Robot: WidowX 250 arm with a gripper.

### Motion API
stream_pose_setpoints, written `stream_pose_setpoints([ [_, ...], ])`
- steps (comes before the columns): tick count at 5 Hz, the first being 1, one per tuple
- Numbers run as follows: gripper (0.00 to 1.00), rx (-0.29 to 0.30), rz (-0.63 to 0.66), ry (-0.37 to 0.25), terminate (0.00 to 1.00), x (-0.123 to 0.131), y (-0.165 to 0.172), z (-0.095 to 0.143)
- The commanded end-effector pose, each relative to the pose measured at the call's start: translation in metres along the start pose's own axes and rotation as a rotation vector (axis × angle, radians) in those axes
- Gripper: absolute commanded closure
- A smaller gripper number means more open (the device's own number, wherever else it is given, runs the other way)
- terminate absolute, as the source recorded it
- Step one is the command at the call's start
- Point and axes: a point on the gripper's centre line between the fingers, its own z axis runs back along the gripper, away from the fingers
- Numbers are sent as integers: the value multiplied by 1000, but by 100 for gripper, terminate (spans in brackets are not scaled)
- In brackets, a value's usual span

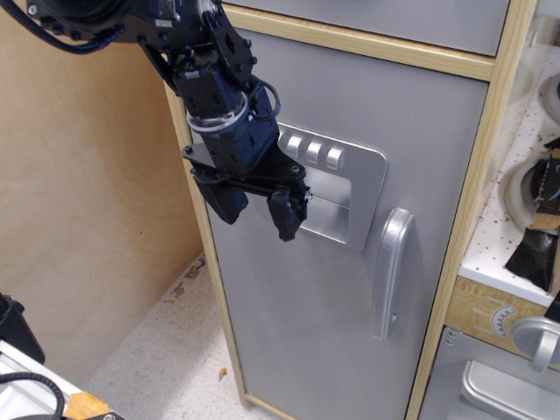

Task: Open fridge

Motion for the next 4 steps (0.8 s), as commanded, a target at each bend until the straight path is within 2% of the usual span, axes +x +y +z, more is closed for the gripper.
stream_pose_setpoints([
  [1,0,0,0,0,0,0,0,0],
  [2,0,17,15,43,0,2,-15,-2],
  [3,0,-7,48,26,0,4,-39,-9],
  [4,0,-8,28,-23,0,13,-60,-11],
])
